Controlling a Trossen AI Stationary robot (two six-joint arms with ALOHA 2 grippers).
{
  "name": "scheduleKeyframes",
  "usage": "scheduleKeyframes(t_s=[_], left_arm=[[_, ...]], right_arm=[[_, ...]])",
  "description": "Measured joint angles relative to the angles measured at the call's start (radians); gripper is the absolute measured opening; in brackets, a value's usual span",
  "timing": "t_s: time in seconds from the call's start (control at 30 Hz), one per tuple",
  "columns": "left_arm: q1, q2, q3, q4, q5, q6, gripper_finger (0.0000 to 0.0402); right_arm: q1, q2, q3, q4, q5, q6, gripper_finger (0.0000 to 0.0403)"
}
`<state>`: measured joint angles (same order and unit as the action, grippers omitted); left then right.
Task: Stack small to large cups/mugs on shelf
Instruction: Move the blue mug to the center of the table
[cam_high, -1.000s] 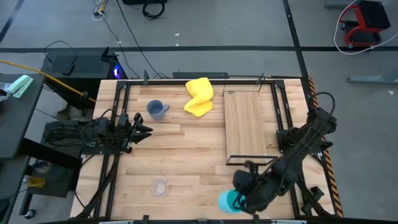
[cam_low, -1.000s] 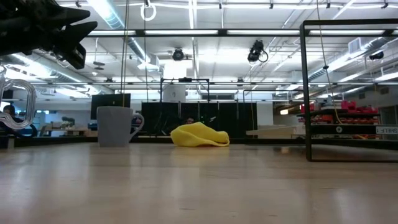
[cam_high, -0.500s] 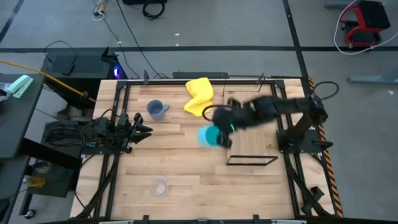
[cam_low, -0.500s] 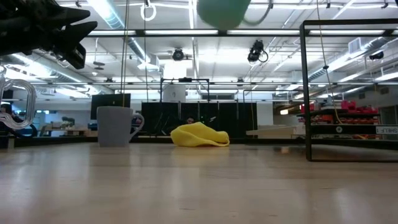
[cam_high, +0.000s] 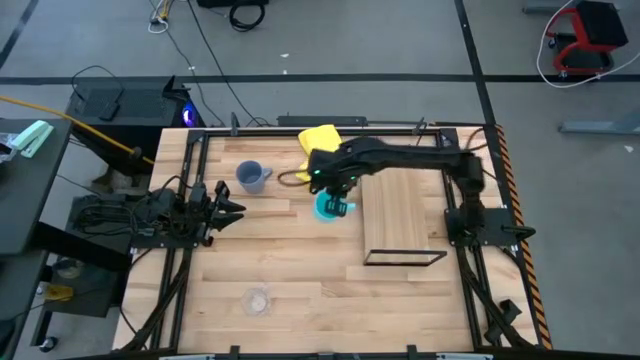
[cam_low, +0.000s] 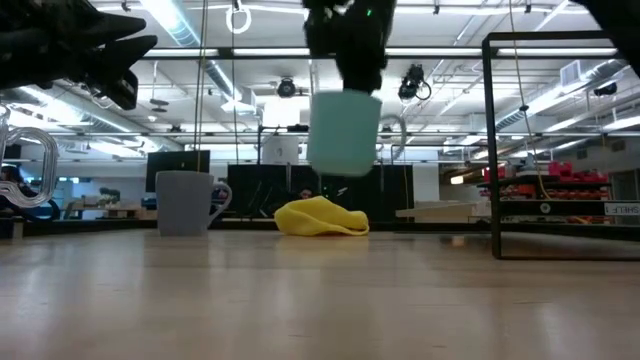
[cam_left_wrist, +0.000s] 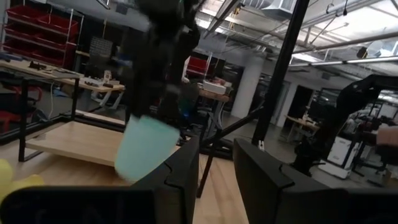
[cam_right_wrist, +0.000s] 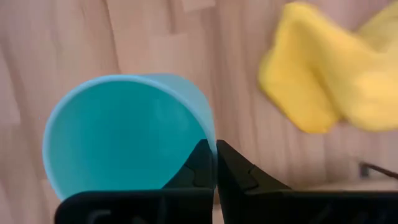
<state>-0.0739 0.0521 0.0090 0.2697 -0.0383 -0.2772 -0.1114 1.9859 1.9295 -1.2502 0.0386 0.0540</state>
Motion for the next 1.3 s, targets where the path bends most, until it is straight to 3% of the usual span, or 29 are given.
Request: scheduleKeyframes(t_s=[0.33, 1.1, 1.3], left_arm=[[0.0, 0.0, 0.0, -0.037, -0.003, 0.0, 0.0107], [0.0, 0.016, 0.0, -0.06, -0.003, 0.0, 0.0107], [0.0, 0.016, 0.0, -0.06, -0.003, 0.0, 0.0107]], right_arm=[[-0.042, 0.164, 0.007, 0.019, -0.024, -0.117, 0.0005], [-0.072, 0.203, 0.008, 0.097, -0.079, -0.154, 0.0006], [-0.072, 0.204, 0.007, 0.097, -0.073, -0.151, 0.0024]])
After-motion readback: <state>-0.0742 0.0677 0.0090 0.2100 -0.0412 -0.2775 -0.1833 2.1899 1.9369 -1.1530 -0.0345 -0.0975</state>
